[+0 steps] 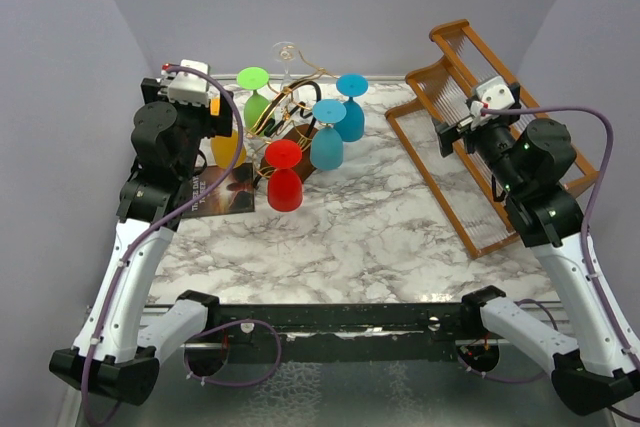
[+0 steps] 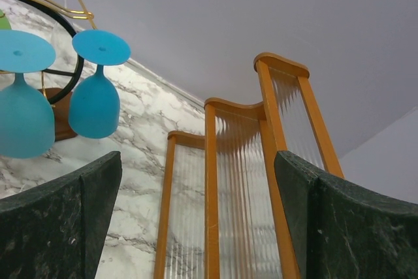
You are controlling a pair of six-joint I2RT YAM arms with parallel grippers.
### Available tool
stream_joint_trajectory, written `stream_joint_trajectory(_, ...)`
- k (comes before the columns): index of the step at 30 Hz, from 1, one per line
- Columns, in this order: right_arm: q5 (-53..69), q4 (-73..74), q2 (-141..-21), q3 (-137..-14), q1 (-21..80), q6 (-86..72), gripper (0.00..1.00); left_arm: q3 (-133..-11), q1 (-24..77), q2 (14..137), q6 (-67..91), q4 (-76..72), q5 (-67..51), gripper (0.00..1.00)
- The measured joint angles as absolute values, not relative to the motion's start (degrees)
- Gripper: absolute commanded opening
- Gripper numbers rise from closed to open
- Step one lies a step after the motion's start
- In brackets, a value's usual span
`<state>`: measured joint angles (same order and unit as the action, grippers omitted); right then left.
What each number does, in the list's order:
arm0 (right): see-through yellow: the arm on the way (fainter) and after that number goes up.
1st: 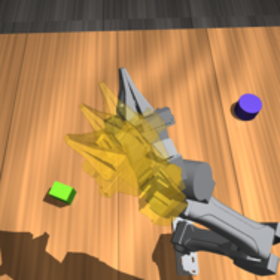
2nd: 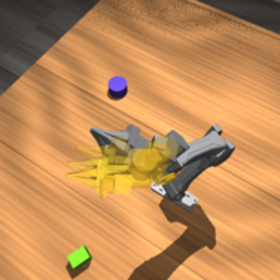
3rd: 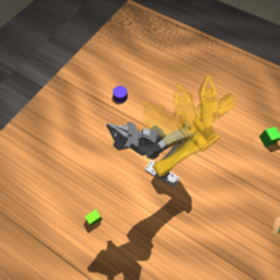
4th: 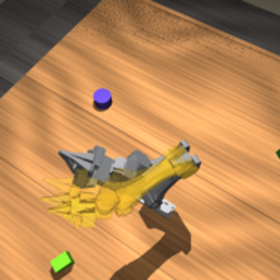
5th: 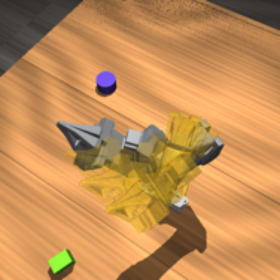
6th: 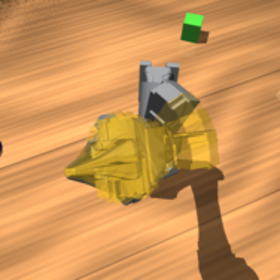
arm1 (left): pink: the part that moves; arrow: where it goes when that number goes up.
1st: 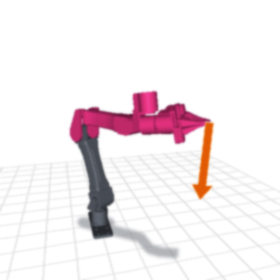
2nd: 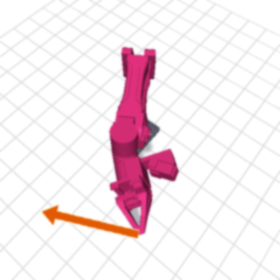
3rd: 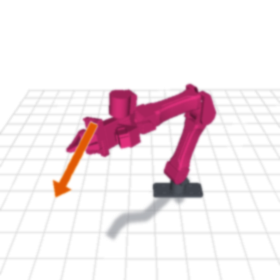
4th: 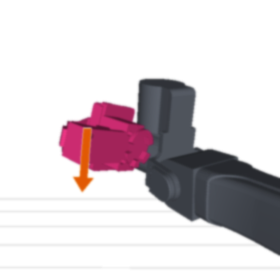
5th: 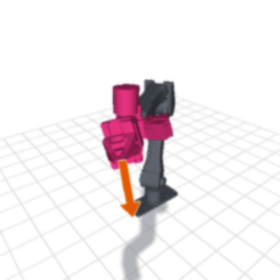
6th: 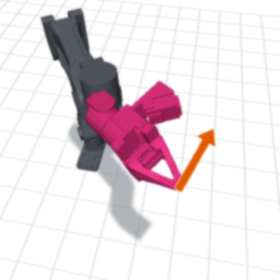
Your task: Place the wine glass upside down on the wine glass rack
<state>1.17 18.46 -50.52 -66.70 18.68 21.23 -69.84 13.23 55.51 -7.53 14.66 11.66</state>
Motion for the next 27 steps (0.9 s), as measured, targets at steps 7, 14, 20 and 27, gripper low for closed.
stream_joint_trajectory(7, 1.1, 18.9, -48.3, -66.0, 18.7, 21.2, 1.0, -69.8, 12.9, 52.8, -7.1, 17.5, 11.2, 0.99)
stream_joint_trajectory(14, 0.8, 19.1, -47.6, -64.1, 18.6, 21.0, 1.0, -70.1, 11.6, 52.8, -6.0, 19.5, 10.5, 0.99)
stream_joint_trajectory(20, 0.7, 19.5, -47.6, -63.3, 17.7, 20.2, 1.0, -72.4, 11.2, 53.9, -5.6, 21.3, 9.8, 0.99)
stream_joint_trajectory(27, 0.7, 19.4, -48.0, -63.3, 16.6, 19.1, 1.0, -72.5, 10.7, 54.0, -5.2, 22.0, 9.2, 0.99)
